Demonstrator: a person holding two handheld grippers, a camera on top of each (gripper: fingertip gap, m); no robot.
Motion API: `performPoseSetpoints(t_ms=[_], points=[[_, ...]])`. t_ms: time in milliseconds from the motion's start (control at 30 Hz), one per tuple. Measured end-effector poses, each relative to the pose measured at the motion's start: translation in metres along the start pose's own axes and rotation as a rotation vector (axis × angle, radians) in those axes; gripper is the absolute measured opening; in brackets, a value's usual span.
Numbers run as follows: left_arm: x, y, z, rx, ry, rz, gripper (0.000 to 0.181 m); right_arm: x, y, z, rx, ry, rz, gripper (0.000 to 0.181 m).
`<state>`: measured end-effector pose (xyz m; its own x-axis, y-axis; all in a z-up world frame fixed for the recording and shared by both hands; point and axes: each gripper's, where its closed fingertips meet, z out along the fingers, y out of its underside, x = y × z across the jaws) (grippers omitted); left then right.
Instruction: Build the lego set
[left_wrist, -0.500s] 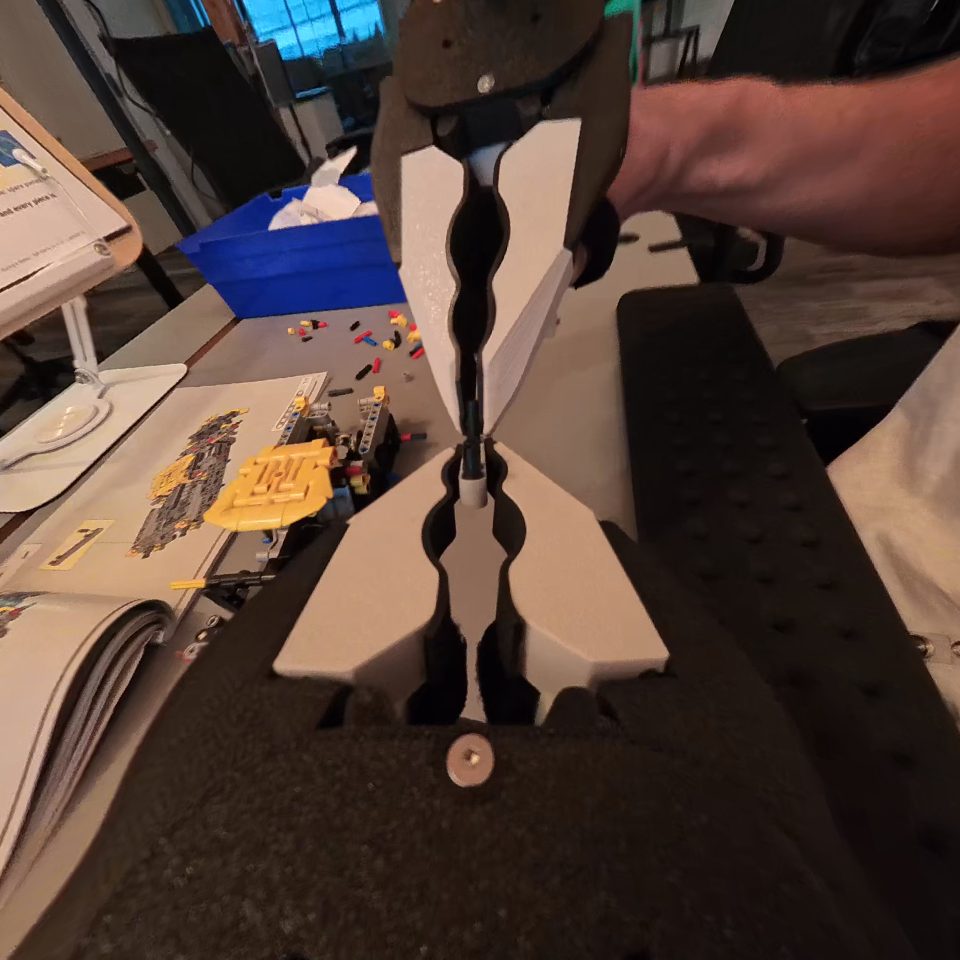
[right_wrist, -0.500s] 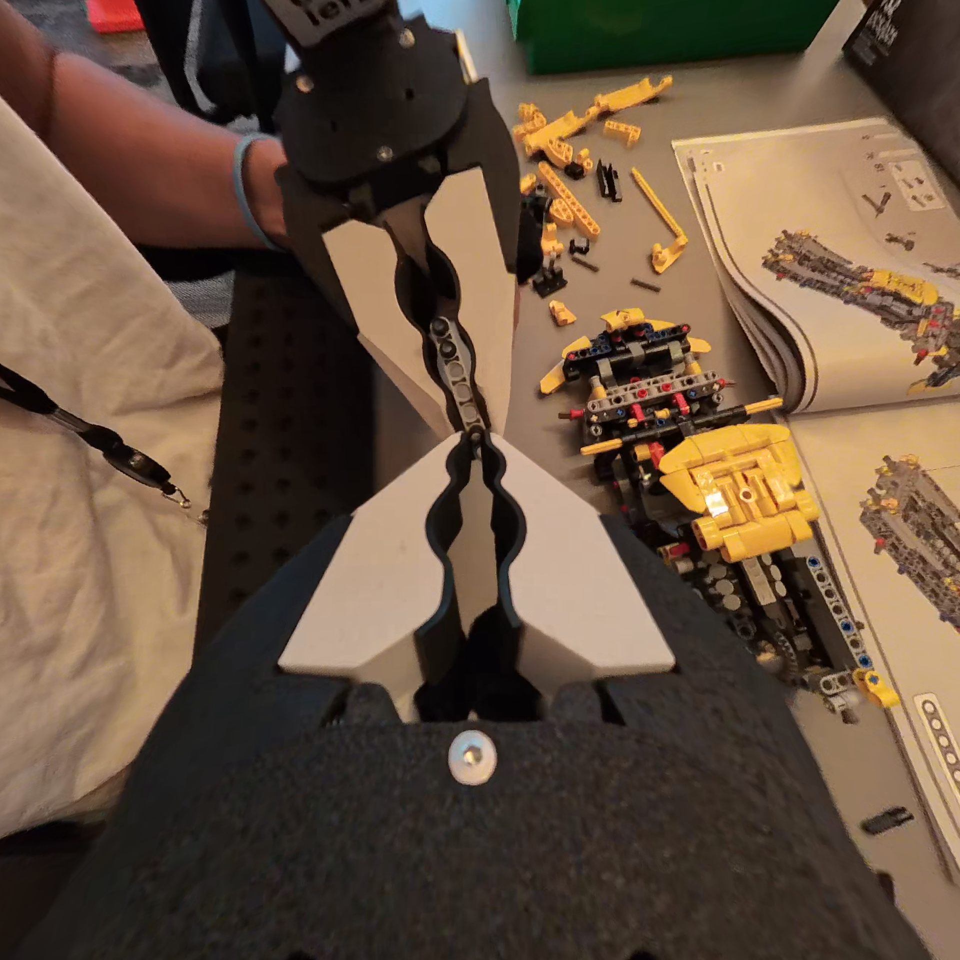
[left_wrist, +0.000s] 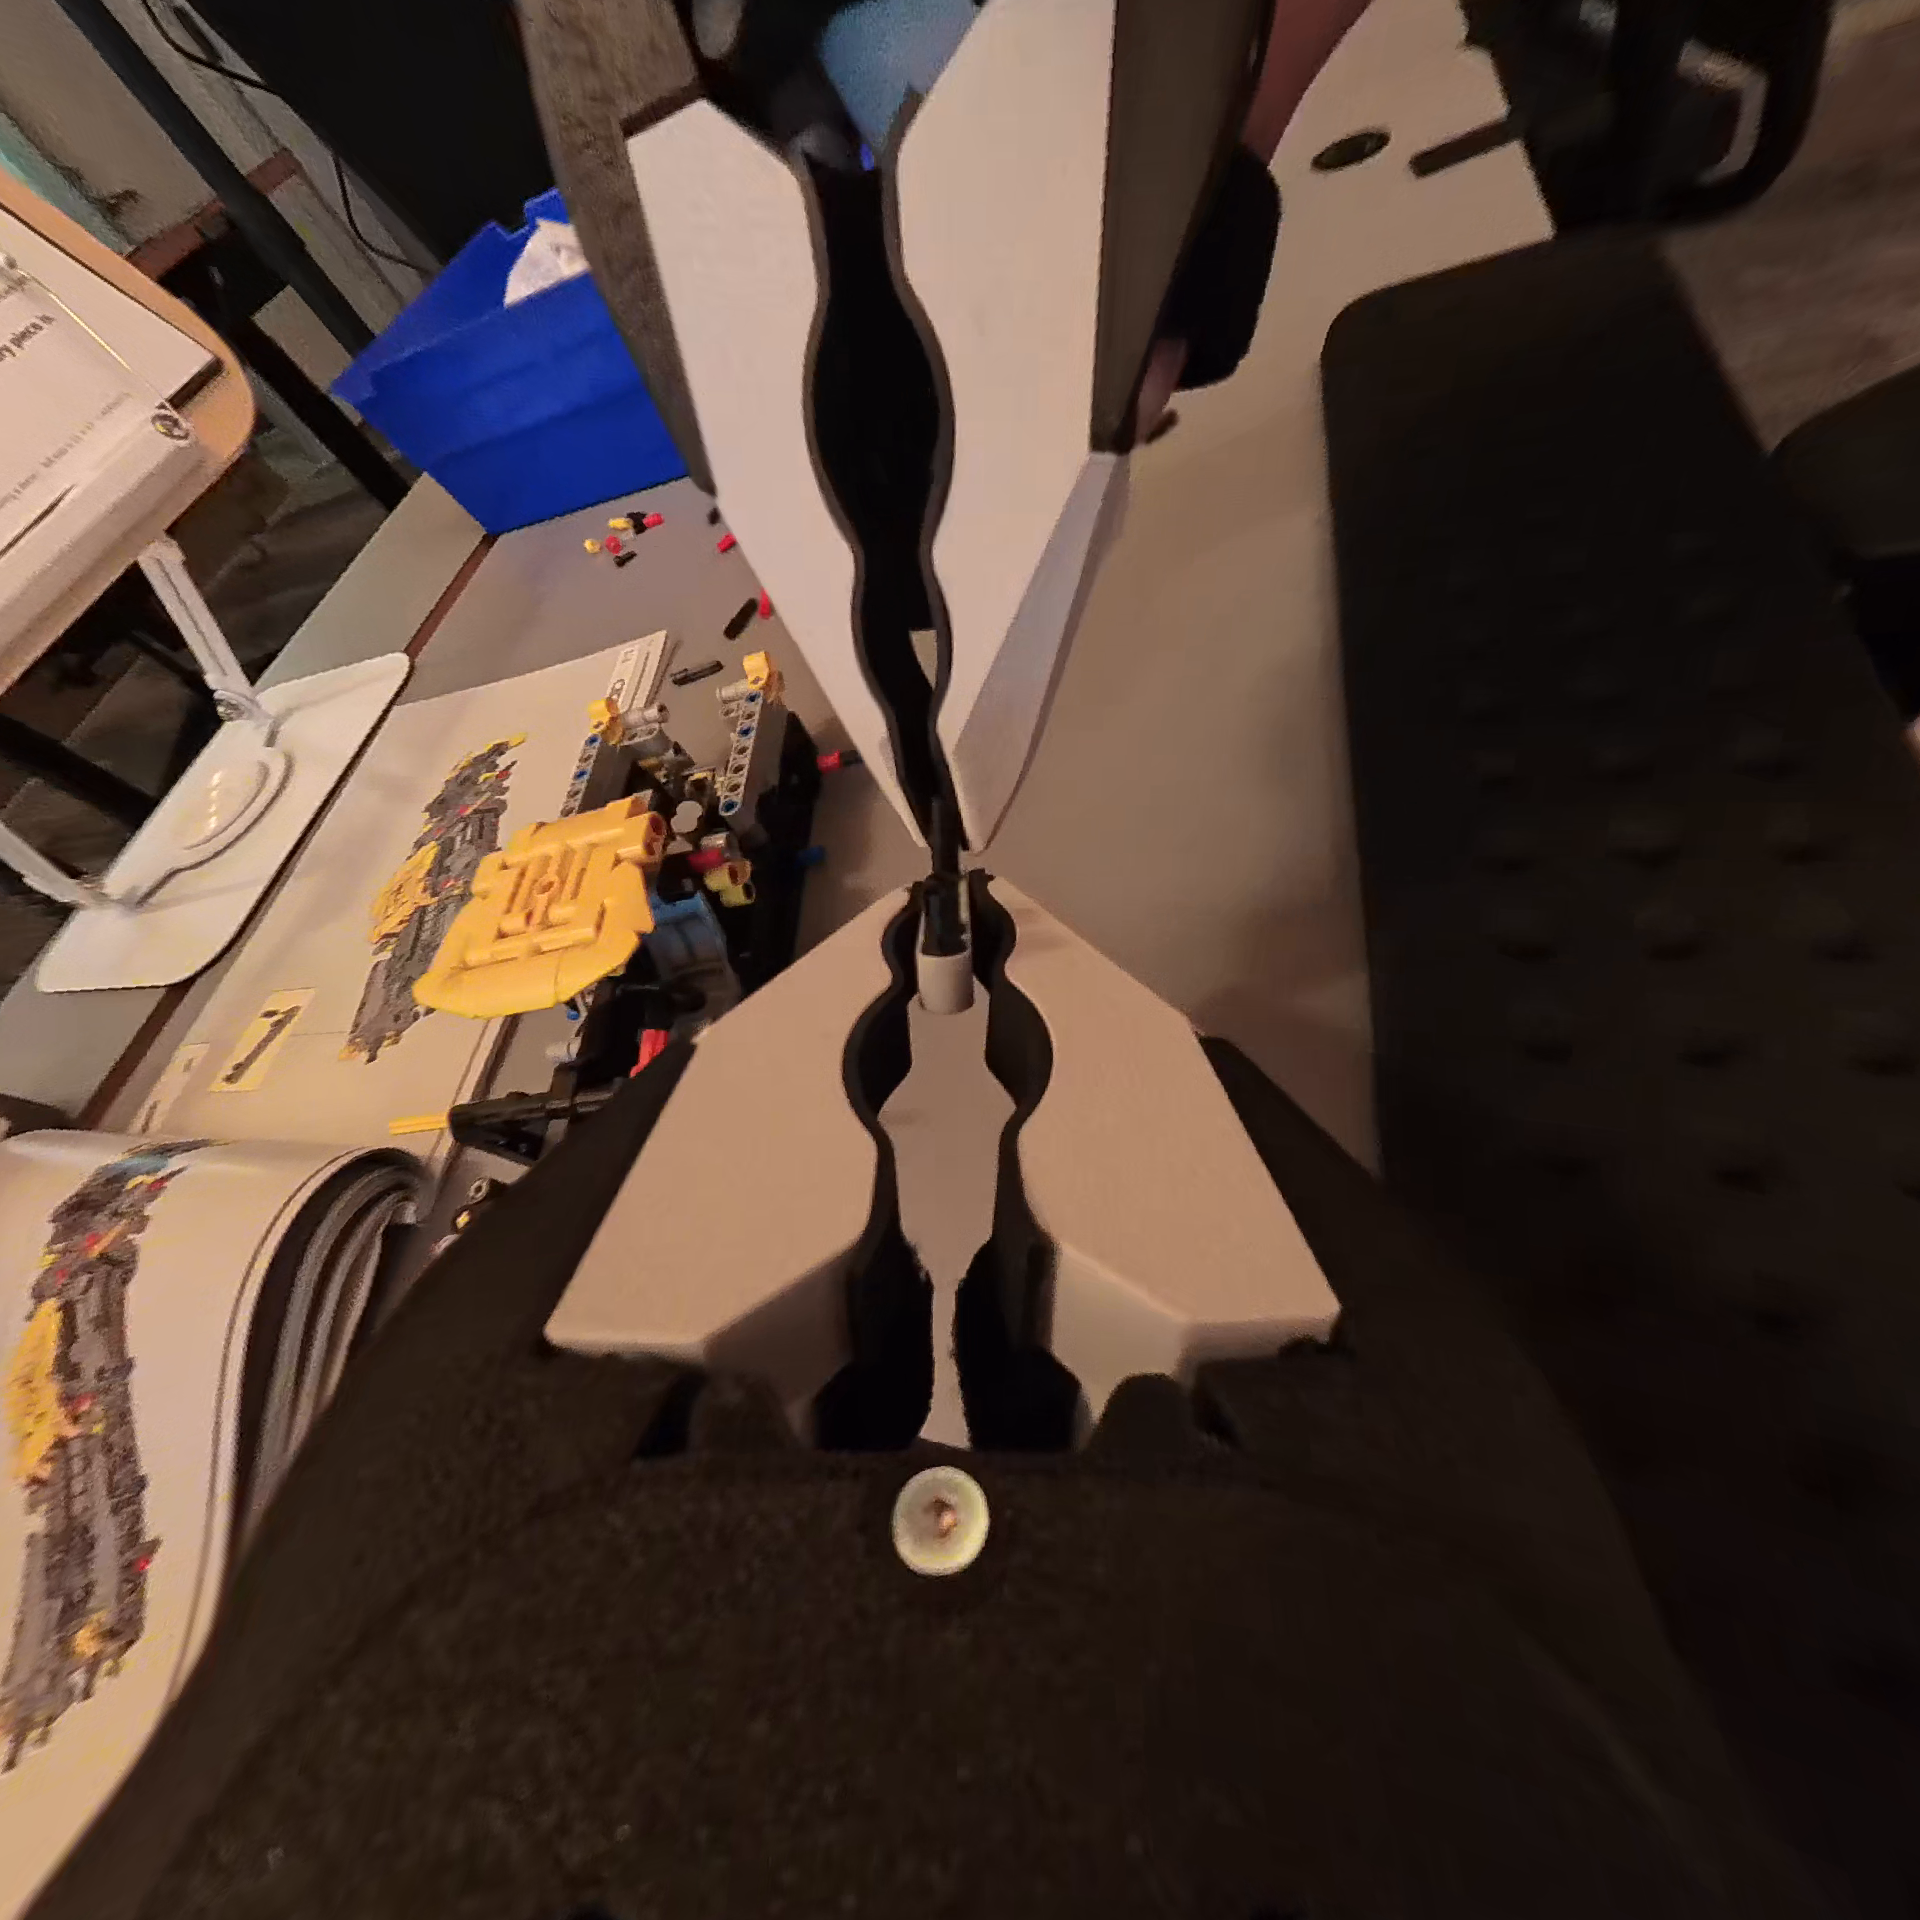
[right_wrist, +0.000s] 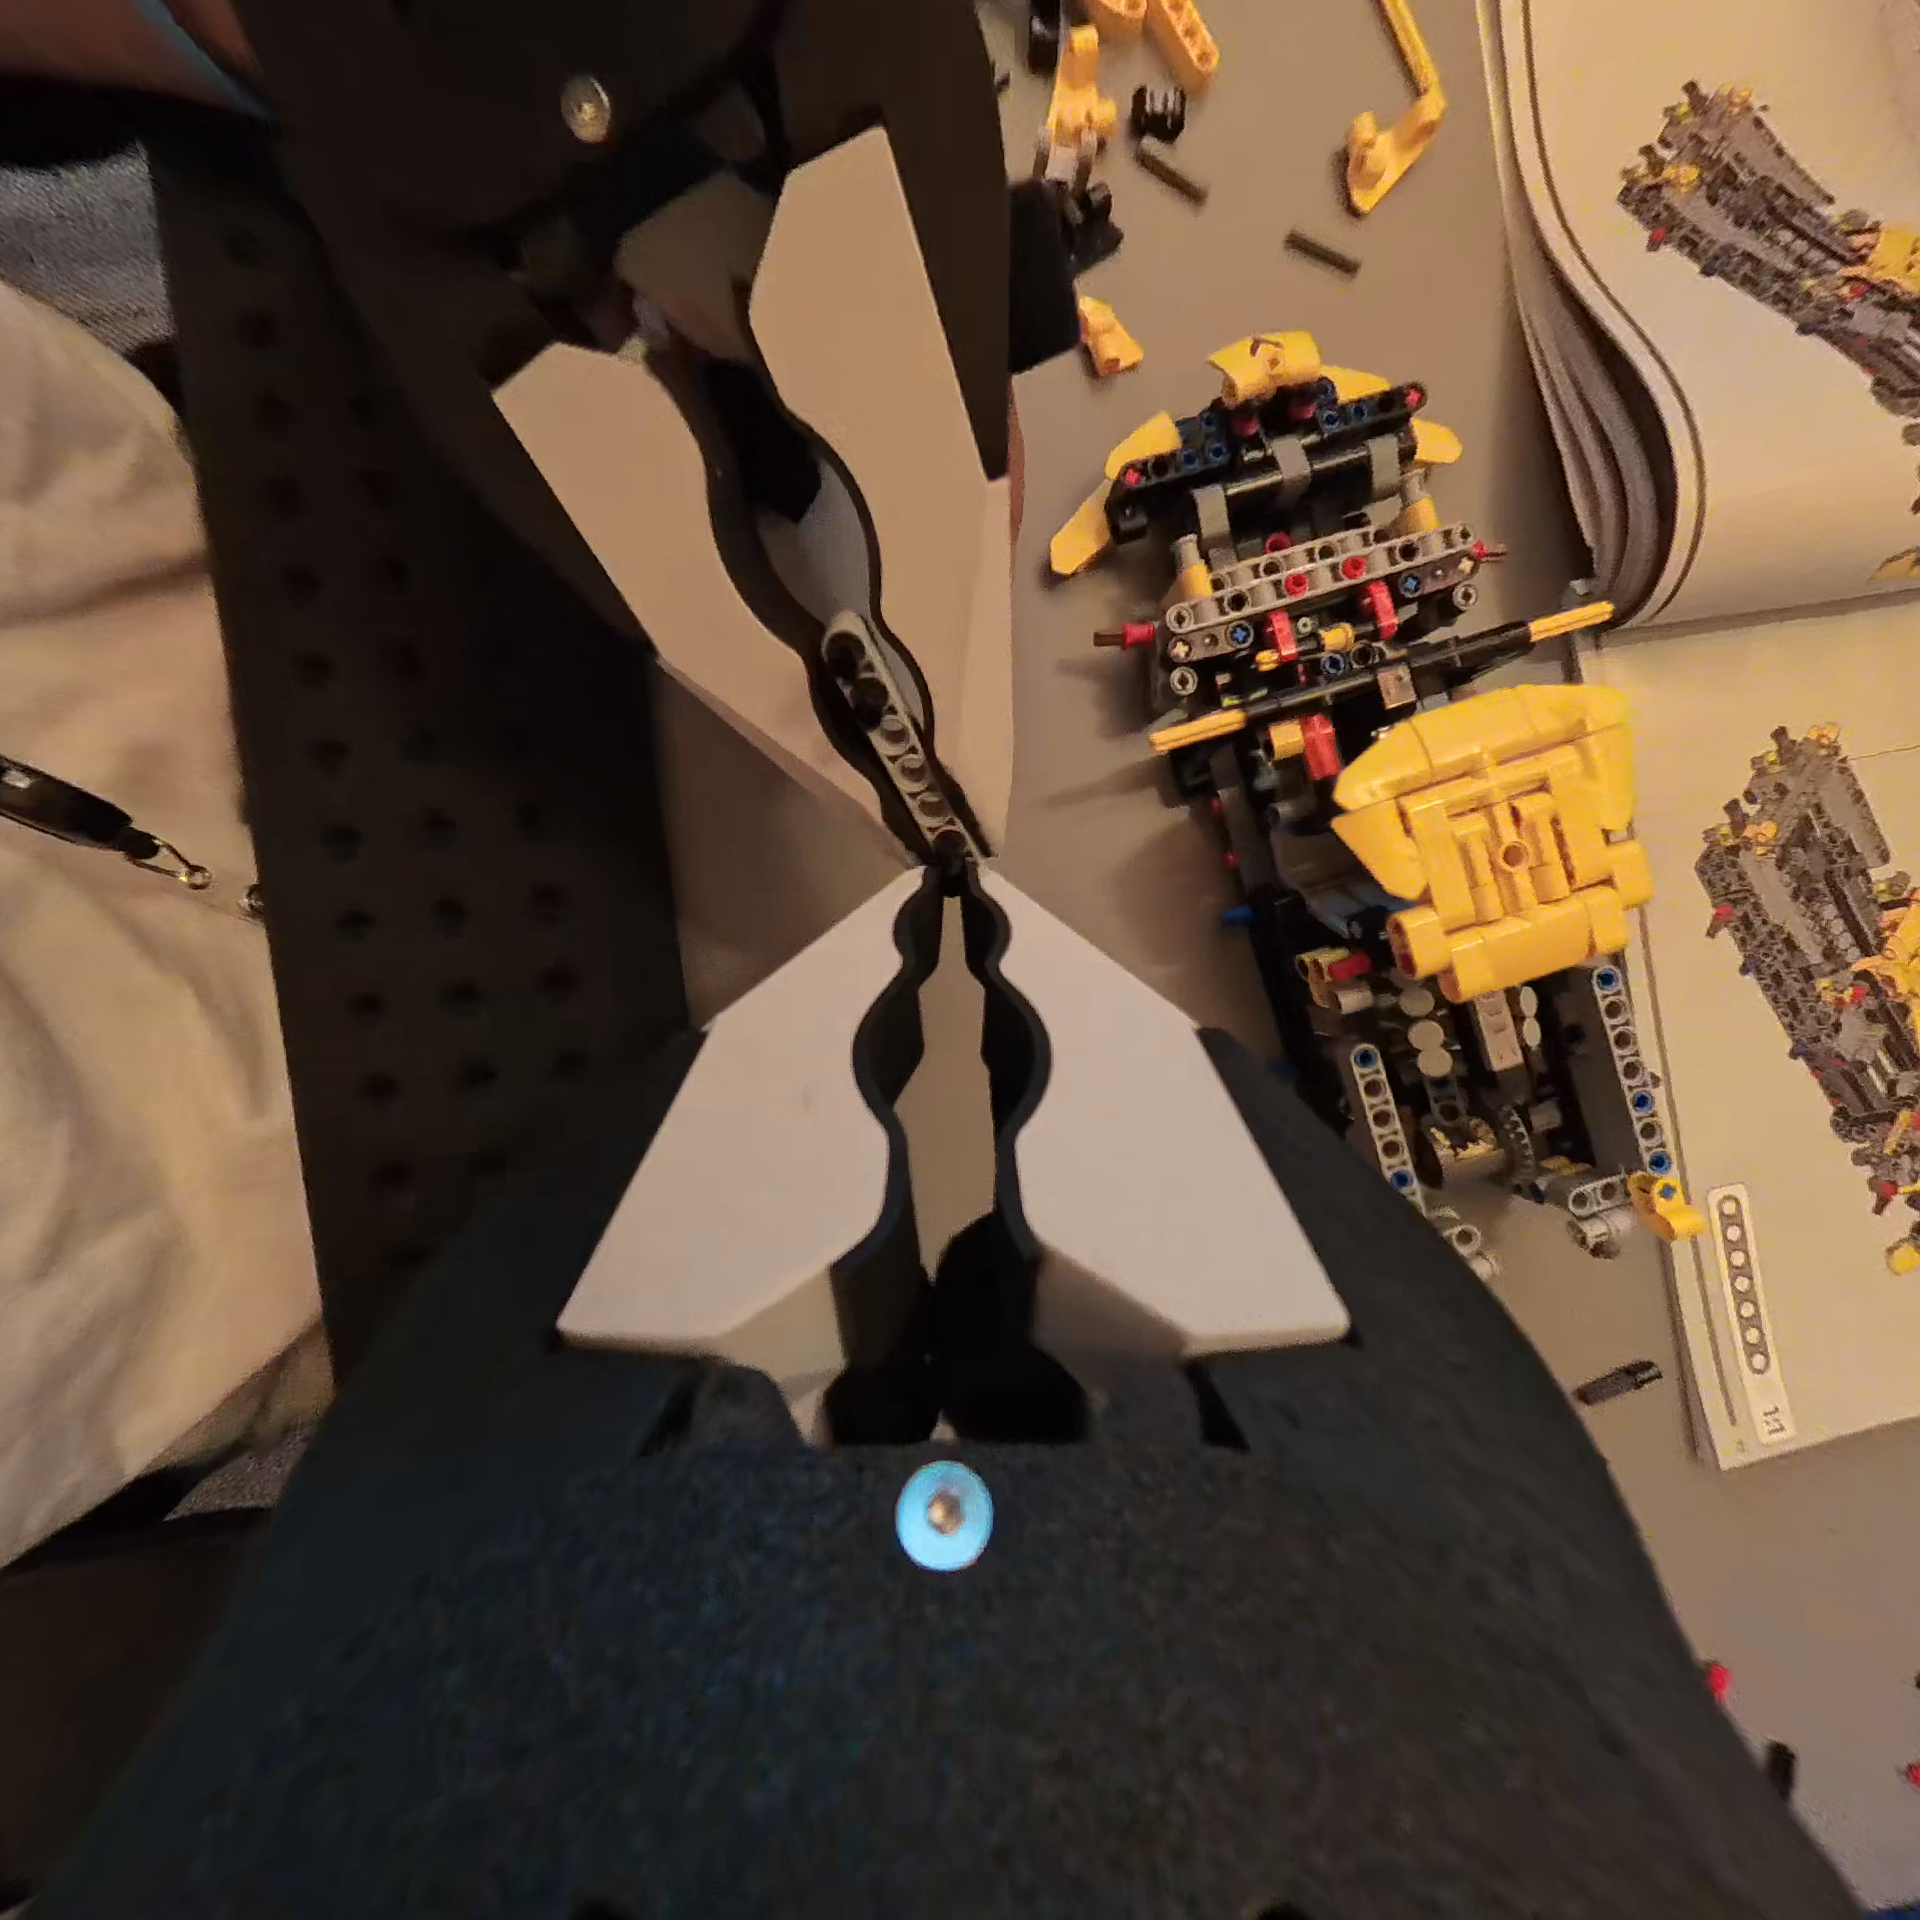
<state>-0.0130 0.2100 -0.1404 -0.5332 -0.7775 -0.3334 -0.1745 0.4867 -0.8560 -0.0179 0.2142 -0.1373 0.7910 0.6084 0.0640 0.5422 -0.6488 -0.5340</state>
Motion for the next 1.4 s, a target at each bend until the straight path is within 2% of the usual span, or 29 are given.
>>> performPoseSetpoints(t_ms=[300,567,633,700,767,867,933,1000,1067,1400], points=[[-0.002,0.015,0.006,-0.094,-0.044,0.067,0.006,0.006,0.005,0.013,-0.054,0.053,-0.016,0.003],[0.000,0.010,0.005,-0.052,-0.017,0.028,0.006,0.003,0.005,0.009,0.008,0.000,0.030,0.003],[0.002,0.004,0.004,-0.011,0.009,-0.005,0.007,0.000,0.005,0.004,0.052,-0.038,0.063,0.003],[0.000,0.010,0.005,-0.034,0.005,-0.009,0.007,0.003,0.012,-0.007,0.052,-0.031,0.084,0.003],[-0.003,0.016,0.005,-0.059,0.003,-0.022,0.007,0.011,0.027,-0.021,0.012,-0.002,0.117,0.003],[-0.009,0.009,0.001,-0.017,-0.010,-0.074,0.007,0.026,0.101,-0.032,-0.309,0.075,0.180,0.003],[-0.015,0.008,-0.002,0.002,-0.020,-0.105,0.007,0.020,0.150,-0.038,-0.527,0.050,0.231,0.003],[-0.018,0.007,-0.004,0.015,-0.035,-0.110,0.007,0.012,0.177,-0.044,-0.663,0.025,0.257,0.003],[-0.018,0.008,-0.003,0.006,-0.032,-0.113,0.007,0.008,0.192,-0.047,-0.735,0.005,0.286,0.003],[-0.014,0.012,0.000,-0.015,-0.019,-0.106,0.007,0.010,0.214,-0.047,-0.789,0.003,0.307,0.003]])
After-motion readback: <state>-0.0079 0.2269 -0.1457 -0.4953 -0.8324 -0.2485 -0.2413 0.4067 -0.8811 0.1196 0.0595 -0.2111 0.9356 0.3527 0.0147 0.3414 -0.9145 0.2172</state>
